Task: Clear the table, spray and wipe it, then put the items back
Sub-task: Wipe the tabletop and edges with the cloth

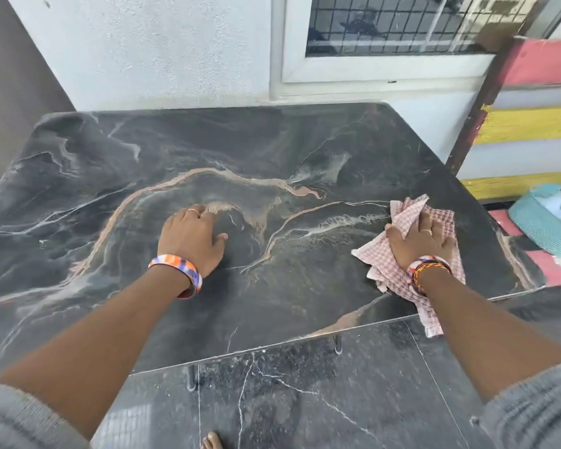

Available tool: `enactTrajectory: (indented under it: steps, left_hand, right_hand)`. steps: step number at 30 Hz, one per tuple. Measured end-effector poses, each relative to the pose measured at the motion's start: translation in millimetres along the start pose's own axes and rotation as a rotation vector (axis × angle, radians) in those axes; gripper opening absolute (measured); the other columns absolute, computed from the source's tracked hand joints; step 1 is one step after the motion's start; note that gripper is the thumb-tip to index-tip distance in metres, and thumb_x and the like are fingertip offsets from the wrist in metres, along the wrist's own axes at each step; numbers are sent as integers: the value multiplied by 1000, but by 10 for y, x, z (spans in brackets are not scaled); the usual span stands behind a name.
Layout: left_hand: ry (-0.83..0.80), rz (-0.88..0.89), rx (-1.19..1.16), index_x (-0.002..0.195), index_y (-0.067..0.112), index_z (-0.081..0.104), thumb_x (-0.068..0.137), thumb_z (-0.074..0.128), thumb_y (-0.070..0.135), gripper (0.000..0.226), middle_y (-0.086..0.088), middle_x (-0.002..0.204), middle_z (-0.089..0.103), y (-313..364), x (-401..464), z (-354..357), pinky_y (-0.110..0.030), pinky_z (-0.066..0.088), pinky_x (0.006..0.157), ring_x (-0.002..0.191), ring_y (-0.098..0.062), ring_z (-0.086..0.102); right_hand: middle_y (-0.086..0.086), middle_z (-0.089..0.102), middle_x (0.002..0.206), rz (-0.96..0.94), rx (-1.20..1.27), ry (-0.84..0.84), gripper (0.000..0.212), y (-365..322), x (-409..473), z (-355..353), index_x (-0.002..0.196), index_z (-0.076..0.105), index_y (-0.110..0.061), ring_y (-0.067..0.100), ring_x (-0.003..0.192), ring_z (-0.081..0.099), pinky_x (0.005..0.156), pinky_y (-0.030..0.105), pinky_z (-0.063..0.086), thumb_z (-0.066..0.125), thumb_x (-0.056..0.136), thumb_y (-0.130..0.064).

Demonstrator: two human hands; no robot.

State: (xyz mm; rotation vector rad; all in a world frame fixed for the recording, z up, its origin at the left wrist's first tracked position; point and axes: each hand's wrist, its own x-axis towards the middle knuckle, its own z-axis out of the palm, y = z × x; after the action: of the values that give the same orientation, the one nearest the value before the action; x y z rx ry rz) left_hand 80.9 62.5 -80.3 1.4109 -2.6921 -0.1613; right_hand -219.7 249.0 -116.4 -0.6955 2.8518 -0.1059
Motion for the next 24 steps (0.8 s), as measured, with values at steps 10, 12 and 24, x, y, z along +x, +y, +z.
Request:
enactTrajectory:
  steps: [10, 12, 24]
  left_hand:
    - [113, -91, -78, 118, 5, 59, 87, 55, 23, 36, -16, 131, 55, -1270, -490, -324, -46, 44, 96, 115, -39, 52]
    - [120, -129, -82, 119, 4, 59, 86, 55, 21, 37, -19, 126, 57, -1566, -604, -394, -47, 46, 94, 113, -41, 52]
    - [214, -132, -115, 117, -1, 56, 92, 46, 16, 32, -32, 114, 59, -2239, -743, -600, -51, 45, 93, 109, -46, 53]
  right_hand:
    - [5, 2, 159, -424, 3, -27, 71, -2140, -1029, 427, 149, 11, -14, 27, 146, -1, 116, 48, -4, 25, 92, -54]
    - [5, 3, 159, -572, -2, -47, 69, -2643, -1380, 555, 149, 13, -14, 27, 146, 0, 116, 48, -3, 26, 93, -52]
    - [0, 12, 158, -1427, -252, -150, 64, -3467, -2932, 933, 149, 14, -20, 22, 146, 7, 117, 46, 1, 27, 95, -52]
